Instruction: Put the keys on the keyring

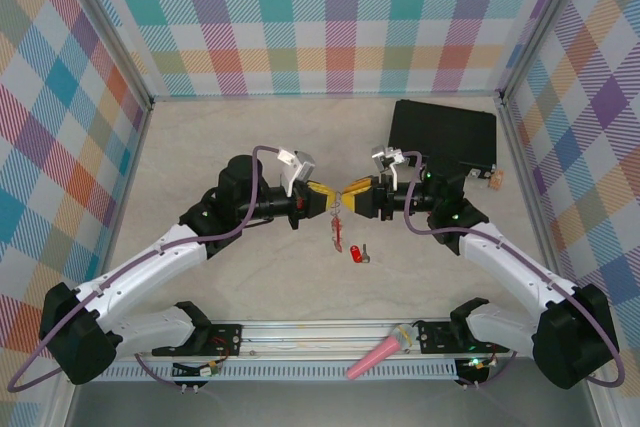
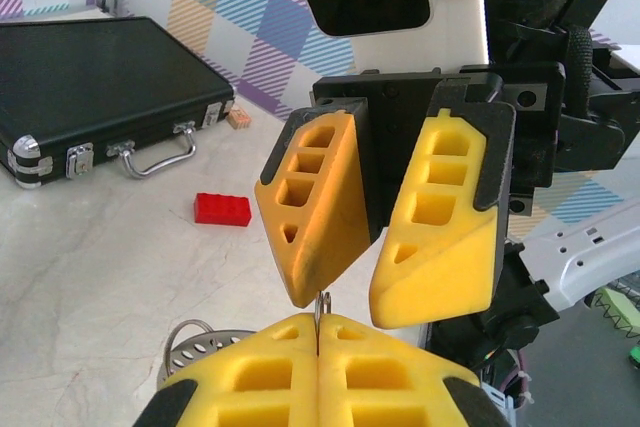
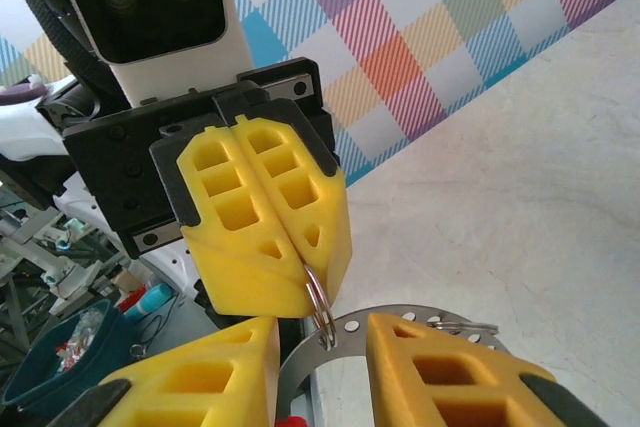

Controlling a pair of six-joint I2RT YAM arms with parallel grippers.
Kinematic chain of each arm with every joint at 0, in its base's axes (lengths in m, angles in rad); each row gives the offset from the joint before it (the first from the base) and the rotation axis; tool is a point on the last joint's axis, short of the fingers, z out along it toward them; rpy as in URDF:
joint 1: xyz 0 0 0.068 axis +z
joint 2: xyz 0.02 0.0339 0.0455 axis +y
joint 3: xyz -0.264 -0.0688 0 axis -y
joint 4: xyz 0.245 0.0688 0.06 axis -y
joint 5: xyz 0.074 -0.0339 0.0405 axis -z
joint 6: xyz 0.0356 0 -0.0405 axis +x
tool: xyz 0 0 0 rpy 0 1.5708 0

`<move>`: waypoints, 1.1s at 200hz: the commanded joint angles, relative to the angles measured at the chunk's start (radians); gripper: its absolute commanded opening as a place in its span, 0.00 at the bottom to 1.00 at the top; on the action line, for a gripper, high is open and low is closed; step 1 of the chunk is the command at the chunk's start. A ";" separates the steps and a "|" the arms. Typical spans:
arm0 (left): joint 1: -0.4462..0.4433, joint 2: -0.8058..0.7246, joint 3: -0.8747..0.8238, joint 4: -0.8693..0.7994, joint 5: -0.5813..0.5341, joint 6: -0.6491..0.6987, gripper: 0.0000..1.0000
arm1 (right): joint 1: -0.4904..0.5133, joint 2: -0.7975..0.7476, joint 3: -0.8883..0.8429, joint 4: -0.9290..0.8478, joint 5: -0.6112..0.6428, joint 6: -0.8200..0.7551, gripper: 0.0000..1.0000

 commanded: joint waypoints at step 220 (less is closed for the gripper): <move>0.090 -0.070 -0.204 0.632 0.016 -0.469 0.27 | 0.038 0.004 0.001 0.327 0.074 0.222 0.00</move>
